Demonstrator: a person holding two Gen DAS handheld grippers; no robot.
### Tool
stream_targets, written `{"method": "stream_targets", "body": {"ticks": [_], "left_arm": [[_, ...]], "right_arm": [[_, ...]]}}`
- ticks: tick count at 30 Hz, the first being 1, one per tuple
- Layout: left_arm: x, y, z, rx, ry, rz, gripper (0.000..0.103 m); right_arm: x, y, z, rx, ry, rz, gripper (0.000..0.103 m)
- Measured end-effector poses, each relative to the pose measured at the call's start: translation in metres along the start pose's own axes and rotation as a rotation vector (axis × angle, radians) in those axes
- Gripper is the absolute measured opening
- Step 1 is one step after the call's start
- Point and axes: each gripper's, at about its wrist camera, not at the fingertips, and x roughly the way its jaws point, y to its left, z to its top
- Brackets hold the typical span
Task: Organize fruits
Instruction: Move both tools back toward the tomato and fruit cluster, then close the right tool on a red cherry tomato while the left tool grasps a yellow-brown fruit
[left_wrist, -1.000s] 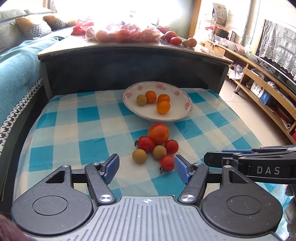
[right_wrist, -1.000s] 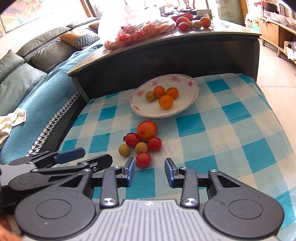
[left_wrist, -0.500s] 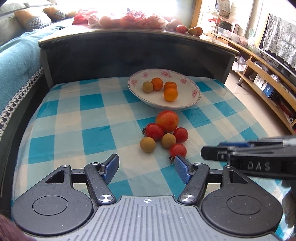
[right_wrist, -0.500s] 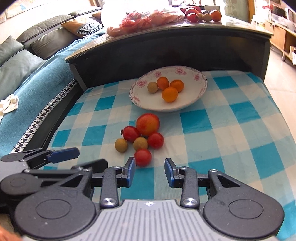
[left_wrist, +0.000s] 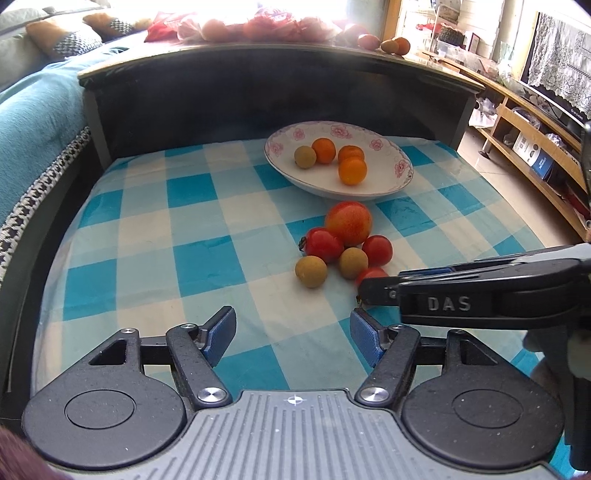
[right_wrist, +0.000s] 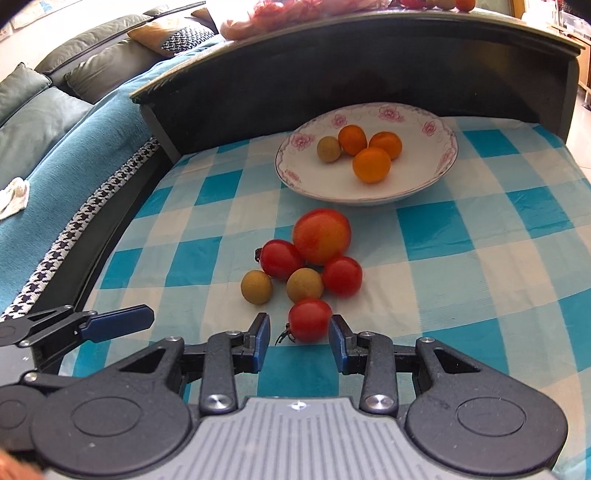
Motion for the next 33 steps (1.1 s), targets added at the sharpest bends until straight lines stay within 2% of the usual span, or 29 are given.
{"method": "stream_targets", "body": {"ticks": [8, 14, 26, 33], "left_arm": [[0.003, 0.003, -0.004, -0.005, 0.012, 0.0, 0.076], [0.002, -0.003, -0.004, 0.014, 0.003, -0.01, 0.076], [0.0, 0.003, -0.007, 0.0, 0.009, -0.006, 0.077], [0.002, 0.003, -0.007, -0.002, 0.016, -0.005, 0.077]], "right_arm": [[0.009, -0.003, -0.002, -0.009, 0.016, -0.024, 0.037], [0.004, -0.003, -0.004, -0.029, 0.022, -0.026, 0.03], [0.014, 0.0, 0.001, 0.021, 0.031, 0.01, 0.031], [0.015, 0.003, -0.001, -0.028, 0.026, 0.008, 0.03]]}}
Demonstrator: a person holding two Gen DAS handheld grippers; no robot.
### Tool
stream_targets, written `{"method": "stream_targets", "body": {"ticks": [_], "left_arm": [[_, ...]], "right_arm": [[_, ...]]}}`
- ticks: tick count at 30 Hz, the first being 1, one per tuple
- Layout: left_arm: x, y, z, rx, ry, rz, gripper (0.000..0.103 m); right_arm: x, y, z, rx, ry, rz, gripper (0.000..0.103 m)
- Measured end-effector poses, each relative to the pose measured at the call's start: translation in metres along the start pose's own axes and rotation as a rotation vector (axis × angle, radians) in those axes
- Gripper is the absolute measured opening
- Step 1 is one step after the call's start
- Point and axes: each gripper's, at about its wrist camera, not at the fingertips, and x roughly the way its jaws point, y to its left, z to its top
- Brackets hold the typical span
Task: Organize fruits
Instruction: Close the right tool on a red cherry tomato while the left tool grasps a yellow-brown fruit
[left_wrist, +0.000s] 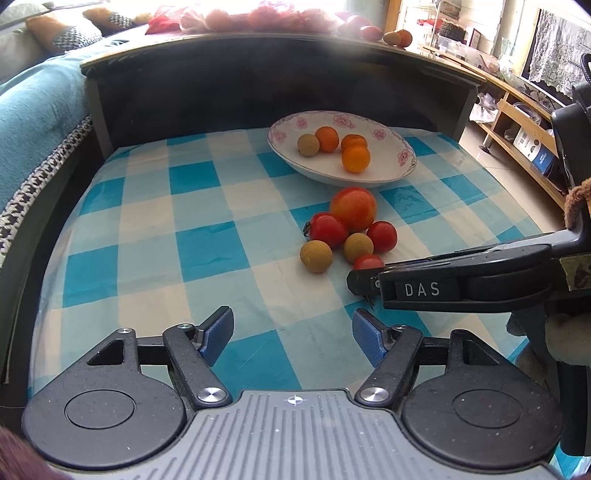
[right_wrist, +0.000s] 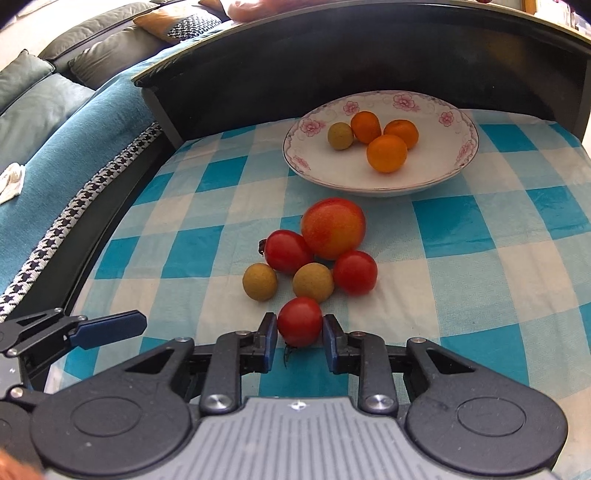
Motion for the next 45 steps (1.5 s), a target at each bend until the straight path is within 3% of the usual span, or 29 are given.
{"method": "stream_targets", "body": {"ticks": [8, 14, 18, 29, 36, 45], "left_arm": [[0.005, 0.0, 0.005, -0.007, -0.013, -0.002, 0.078], [0.017, -0.005, 0.015, -0.027, -0.03, -0.045, 0.076], [0.029, -0.016, 0.02, 0.023, -0.041, -0.062, 0.066], [0.054, -0.019, 0.028, 0.065, -0.031, -0.04, 0.054], [0.058, -0.022, 0.027, 0.096, -0.033, -0.03, 0.033], [0.038, -0.024, 0.013, 0.088, -0.018, -0.062, 0.033]], "right_arm": [[-0.016, -0.013, -0.002, 0.015, -0.012, 0.003, 0.029], [-0.03, -0.035, -0.013, 0.055, -0.018, -0.016, 0.029], [-0.033, -0.048, -0.019, 0.086, -0.008, -0.014, 0.029], [-0.038, -0.06, -0.027, 0.109, 0.005, 0.034, 0.03], [-0.043, -0.061, -0.032, 0.098, 0.002, 0.043, 0.029], [-0.047, -0.052, -0.035, 0.042, 0.013, -0.001, 0.029]]}}
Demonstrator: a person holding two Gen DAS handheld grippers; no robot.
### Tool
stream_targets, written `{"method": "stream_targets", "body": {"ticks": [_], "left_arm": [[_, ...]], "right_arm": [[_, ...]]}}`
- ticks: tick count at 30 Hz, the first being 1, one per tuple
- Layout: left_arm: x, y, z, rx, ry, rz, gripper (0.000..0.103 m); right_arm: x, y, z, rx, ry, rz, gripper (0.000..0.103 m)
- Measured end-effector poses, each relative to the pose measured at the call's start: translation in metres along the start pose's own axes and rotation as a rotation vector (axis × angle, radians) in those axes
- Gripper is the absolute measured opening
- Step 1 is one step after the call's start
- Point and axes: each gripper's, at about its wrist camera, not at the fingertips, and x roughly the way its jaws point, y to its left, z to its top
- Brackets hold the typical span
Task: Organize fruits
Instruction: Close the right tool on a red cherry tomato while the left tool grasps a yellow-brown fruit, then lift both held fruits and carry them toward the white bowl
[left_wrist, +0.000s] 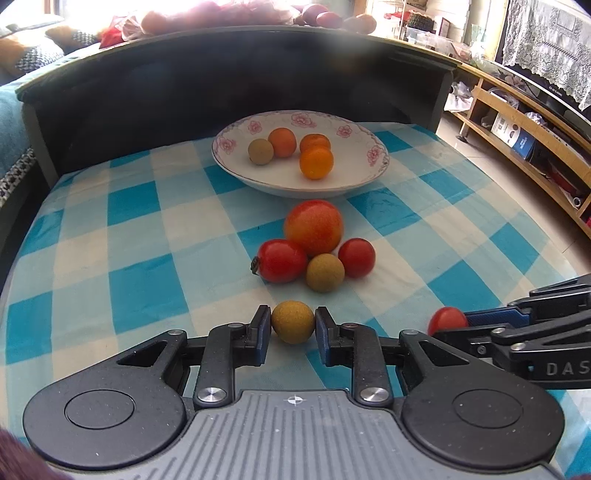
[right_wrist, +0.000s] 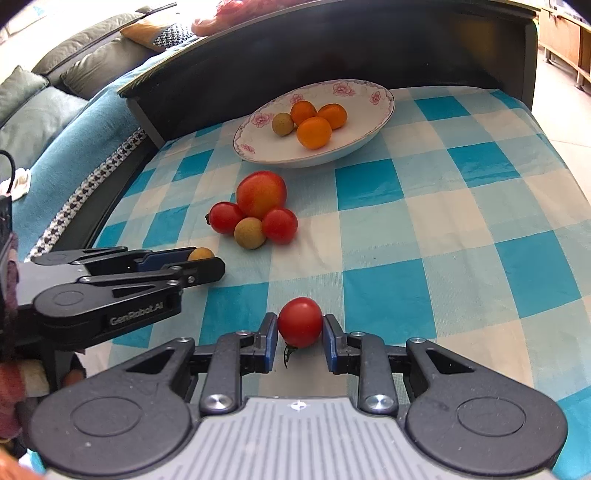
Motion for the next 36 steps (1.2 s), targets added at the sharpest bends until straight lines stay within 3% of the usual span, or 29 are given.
{"method": "stream_targets", "body": {"ticks": [7, 18, 27, 36], "left_arm": [[-0.014, -0.013, -0.01, 0.027, 0.012, -0.037, 0.033], [-0.009, -0.019, -0.021, 0.059, 0.024, -0.019, 0.037], [-0.007, -0.02, -0.021, 0.064, 0.012, -0.024, 0.05], [-0.01, -0.018, -0.023, 0.06, 0.009, -0.001, 0.048]], "right_arm": [[-0.009, 0.014, -0.014, -0.073, 0.027, -0.048, 0.03], [-0.004, 0.028, -0.016, -0.124, 0.026, -0.105, 0.03], [-0.003, 0.026, -0.013, -0.112, 0.022, -0.093, 0.03], [-0.002, 0.027, -0.01, -0.101, 0.02, -0.074, 0.036]]}}
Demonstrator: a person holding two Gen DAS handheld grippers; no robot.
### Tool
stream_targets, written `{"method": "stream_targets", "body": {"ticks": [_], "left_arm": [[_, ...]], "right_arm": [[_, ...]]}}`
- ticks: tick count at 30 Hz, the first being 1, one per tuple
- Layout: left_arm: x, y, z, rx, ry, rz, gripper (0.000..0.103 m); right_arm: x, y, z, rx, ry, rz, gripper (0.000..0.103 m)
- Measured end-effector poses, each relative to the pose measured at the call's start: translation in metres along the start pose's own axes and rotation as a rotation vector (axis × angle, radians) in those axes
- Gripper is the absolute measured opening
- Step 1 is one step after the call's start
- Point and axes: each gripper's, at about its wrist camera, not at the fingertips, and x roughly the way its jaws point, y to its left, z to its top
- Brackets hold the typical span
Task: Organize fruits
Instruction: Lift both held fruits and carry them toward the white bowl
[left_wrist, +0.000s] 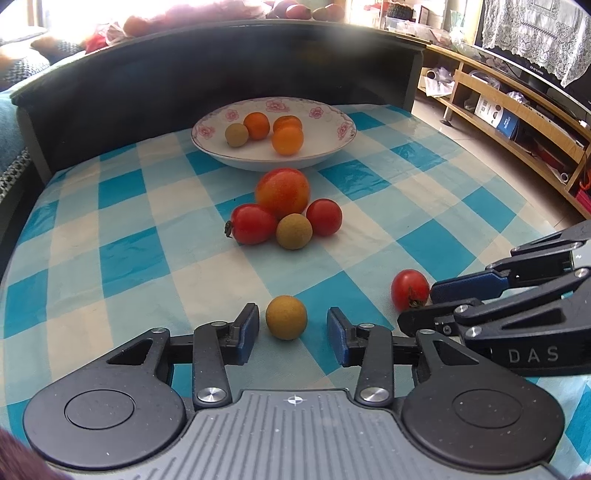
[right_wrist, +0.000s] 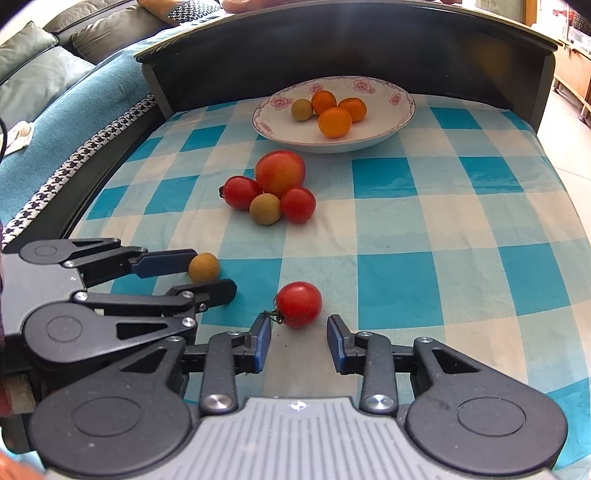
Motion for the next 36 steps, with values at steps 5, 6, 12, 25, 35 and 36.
{"method": "stream_targets", "body": {"ticks": [5, 6, 12, 25, 35, 36], "left_arm": [[0.0, -0.001, 0.0, 0.013, -0.001, 0.008, 0.048], [0.0, -0.001, 0.0, 0.016, -0.001, 0.009, 0.048], [0.001, 0.0, 0.0, 0.012, -0.006, 0.015, 0.042], [-0.001, 0.002, -0.001, 0.02, -0.001, 0.015, 0.04], [0.001, -0.001, -0.002, 0.054, -0.005, 0.022, 0.041], [0.001, -0.001, -0.002, 0.055, -0.006, 0.023, 0.041]], "right_arm": [[0.002, 0.001, 0.004, 0.001, -0.015, 0.003, 0.036], [0.003, 0.002, 0.004, 0.001, -0.014, 0.003, 0.036], [0.01, 0.003, 0.009, 0.005, -0.031, -0.001, 0.036], [0.018, 0.015, 0.024, -0.01, -0.039, 0.036, 0.036], [0.017, 0.005, 0.014, 0.015, -0.015, 0.05, 0.036], [0.017, 0.004, 0.014, 0.014, -0.016, 0.05, 0.036]]}}
